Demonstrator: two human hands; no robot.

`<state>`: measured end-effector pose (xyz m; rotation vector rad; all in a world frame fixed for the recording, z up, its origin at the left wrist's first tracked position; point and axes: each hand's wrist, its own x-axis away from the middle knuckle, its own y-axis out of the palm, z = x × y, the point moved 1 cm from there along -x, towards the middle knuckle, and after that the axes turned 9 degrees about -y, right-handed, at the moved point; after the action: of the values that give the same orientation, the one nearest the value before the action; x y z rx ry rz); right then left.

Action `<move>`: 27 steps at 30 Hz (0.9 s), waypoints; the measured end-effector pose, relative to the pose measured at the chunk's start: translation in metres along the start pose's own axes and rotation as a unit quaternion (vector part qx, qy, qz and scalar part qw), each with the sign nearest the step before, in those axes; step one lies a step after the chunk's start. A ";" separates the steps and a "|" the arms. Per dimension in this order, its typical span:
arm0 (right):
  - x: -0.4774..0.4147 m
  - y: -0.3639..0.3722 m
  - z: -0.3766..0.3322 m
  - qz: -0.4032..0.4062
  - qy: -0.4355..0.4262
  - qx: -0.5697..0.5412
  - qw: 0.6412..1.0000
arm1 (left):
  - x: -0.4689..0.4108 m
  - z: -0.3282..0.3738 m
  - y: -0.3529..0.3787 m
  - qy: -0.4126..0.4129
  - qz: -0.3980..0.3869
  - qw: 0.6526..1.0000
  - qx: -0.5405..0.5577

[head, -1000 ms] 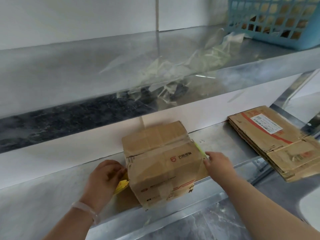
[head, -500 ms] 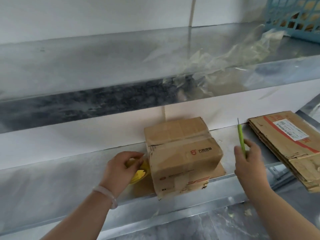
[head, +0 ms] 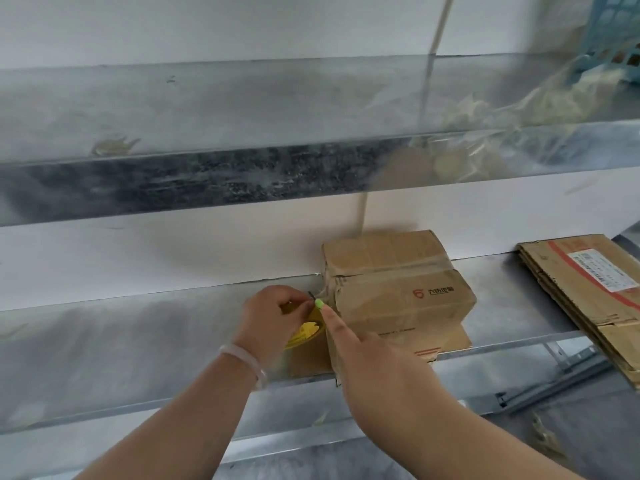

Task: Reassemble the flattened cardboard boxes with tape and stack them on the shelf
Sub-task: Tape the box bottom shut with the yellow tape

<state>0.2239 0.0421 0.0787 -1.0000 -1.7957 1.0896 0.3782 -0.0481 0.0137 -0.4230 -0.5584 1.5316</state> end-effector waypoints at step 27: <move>-0.040 0.022 -0.004 -0.068 0.076 0.029 0.994 | -0.023 -0.001 -0.002 0.061 0.040 0.994 -0.087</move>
<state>0.2478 0.0141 0.0503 -0.8882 -1.6745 0.9519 0.3817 -0.0705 0.0125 -0.6758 -0.5870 1.5260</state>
